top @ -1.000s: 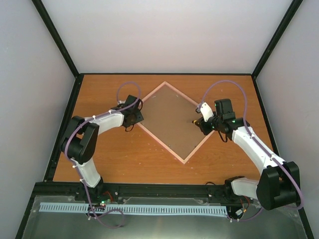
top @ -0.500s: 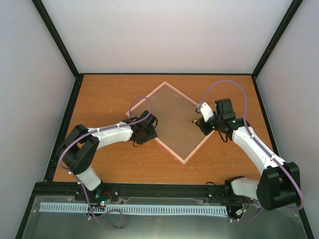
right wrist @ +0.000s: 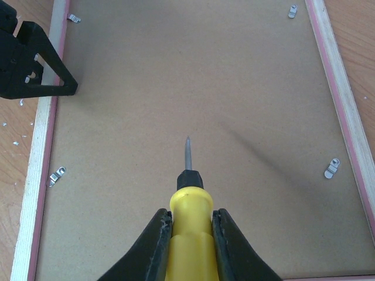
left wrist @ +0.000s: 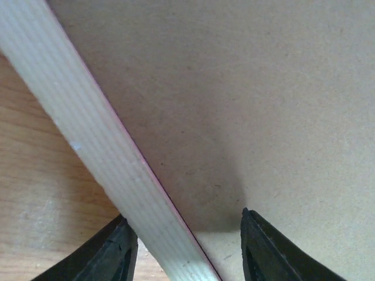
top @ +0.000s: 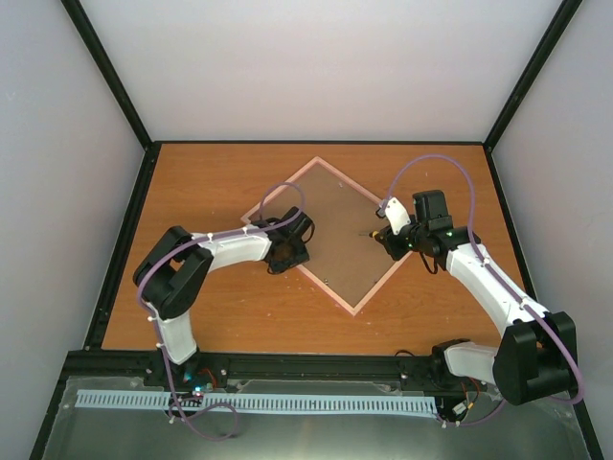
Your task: Take the photo out of the frame
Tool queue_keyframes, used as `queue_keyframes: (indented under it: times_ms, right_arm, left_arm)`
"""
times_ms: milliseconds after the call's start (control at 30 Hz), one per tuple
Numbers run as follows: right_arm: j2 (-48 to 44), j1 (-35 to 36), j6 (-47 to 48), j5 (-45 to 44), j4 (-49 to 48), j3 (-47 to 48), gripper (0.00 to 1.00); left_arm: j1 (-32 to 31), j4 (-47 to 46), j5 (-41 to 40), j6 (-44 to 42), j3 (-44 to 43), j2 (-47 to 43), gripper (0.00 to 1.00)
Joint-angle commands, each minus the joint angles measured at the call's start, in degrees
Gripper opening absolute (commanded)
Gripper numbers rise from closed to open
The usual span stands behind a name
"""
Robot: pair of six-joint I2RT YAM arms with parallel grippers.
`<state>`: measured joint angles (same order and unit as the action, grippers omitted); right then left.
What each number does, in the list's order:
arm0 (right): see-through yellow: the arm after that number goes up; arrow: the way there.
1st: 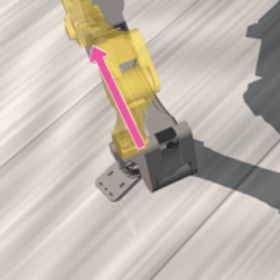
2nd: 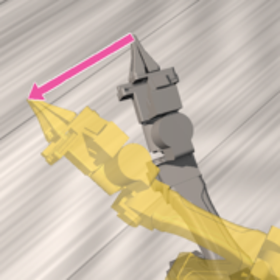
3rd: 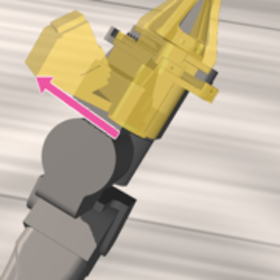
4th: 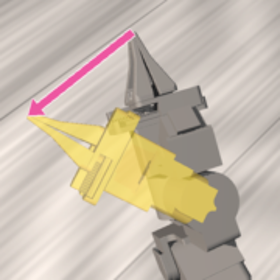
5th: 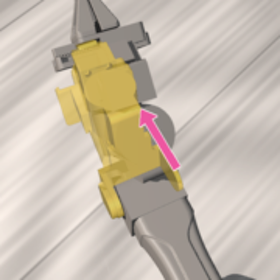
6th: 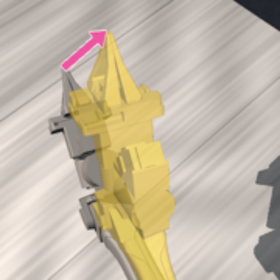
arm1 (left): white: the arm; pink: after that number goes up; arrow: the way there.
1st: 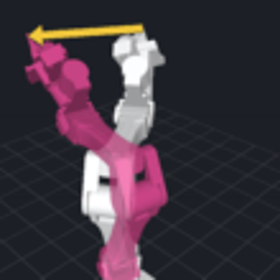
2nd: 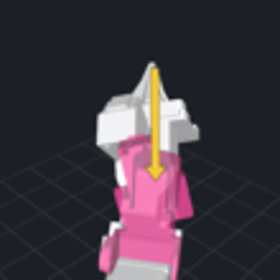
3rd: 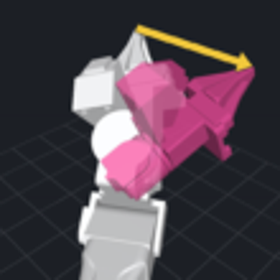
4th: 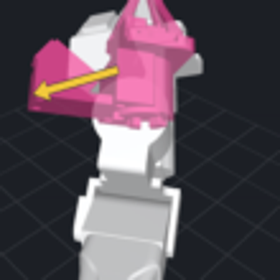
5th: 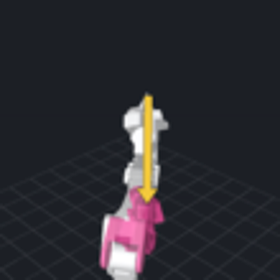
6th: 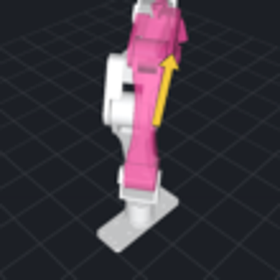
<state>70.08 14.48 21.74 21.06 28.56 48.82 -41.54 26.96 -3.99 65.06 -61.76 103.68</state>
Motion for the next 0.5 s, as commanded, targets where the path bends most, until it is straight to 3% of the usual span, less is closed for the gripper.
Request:
queue_keyframes:
  times_ms: [0, 267, 467]
  right_arm:
    - [-1.05, -0.41, 0.85, 0.17, 0.05, 1.68, 0.03]
    - [-1.0, -0.37, 0.99, 0.11, 0.23, 1.63, 0.03]
    - [-0.75, -0.42, 1.0, 0.29, 0.36, 1.62, 0.03]
  left_arm:
    - [-0.54, 2.31, 1.46, -2.85, -2.29, 2.75, 0.46]
    - [0.24, 5.15, 0.0, -12.62, -1.63, 2.85, 0.35]
    - [4.86, 3.34, 6.39, -19.9, 4.69, 0.38, 0.21]
